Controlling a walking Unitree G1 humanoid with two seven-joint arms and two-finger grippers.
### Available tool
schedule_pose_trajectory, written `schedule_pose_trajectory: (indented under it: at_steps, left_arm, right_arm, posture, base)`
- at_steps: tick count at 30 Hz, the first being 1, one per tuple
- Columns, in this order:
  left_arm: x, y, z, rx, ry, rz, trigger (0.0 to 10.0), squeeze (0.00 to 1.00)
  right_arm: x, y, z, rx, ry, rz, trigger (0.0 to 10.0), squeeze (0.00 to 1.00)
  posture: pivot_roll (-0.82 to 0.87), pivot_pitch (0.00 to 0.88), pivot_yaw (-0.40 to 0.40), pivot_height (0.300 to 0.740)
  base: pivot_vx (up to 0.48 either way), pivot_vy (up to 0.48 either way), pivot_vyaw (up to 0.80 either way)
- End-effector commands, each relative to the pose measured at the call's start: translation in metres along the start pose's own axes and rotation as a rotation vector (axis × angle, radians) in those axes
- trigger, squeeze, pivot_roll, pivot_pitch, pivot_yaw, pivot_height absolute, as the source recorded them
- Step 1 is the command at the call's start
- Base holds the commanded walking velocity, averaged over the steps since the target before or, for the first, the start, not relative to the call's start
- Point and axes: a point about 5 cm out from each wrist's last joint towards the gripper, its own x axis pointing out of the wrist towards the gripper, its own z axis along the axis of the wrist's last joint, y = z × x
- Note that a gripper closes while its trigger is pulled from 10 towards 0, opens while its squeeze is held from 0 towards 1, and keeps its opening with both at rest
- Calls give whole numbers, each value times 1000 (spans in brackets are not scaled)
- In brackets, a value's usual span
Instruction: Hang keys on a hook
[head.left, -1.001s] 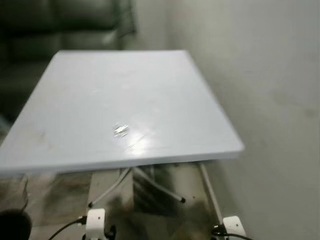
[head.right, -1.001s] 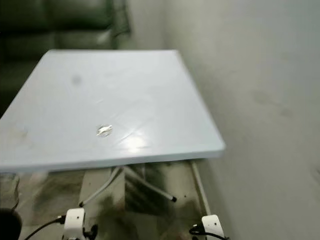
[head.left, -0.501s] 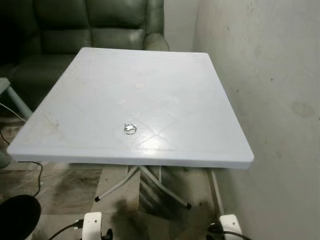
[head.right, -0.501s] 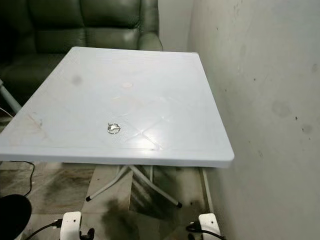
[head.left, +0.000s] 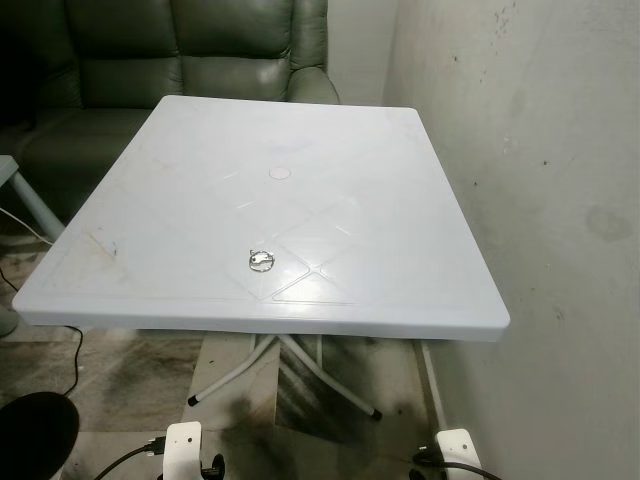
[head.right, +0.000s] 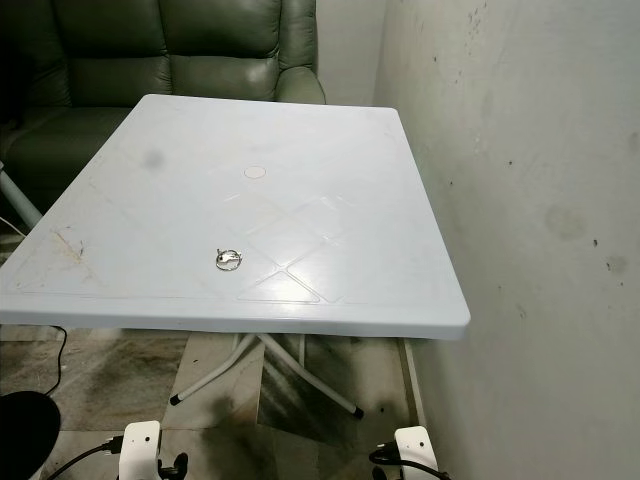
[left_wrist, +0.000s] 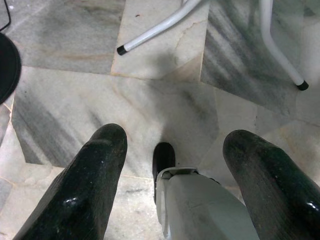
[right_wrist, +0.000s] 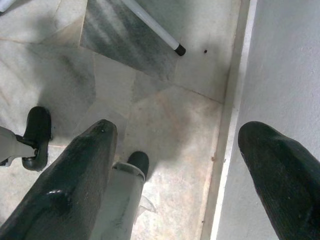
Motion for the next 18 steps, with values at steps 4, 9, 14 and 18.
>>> schedule_pose_trajectory:
  at_steps: [4,9,14,18]
  left_arm:
    - [-1,3,-2,-3,6,10,10000,0]
    - [-1,3,-4,-8,10,9,10000,0]
    - [-2,3,-5,-8,14,10,10000,0]
    - [-2,4,-6,-12,17,12,10000,0]
  right_arm:
    - [1,0,3,1,-7,5,10000,0]
    - [0,0,1,3,-4,8,10000,0]
    - [0,0,0,3,-3,10,10000,0]
    - [0,0,-1,4,-2,11,10000,0]
  posture:
    - [-81,0,-30,740]
    - [-80,0,-33,740]
    - [-78,0,-35,740]
    - [-77,0,-35,740]
  base:
    - [0,330,0]
    - [0,398,0]
    - [0,464,0]
    - [0,480,0]
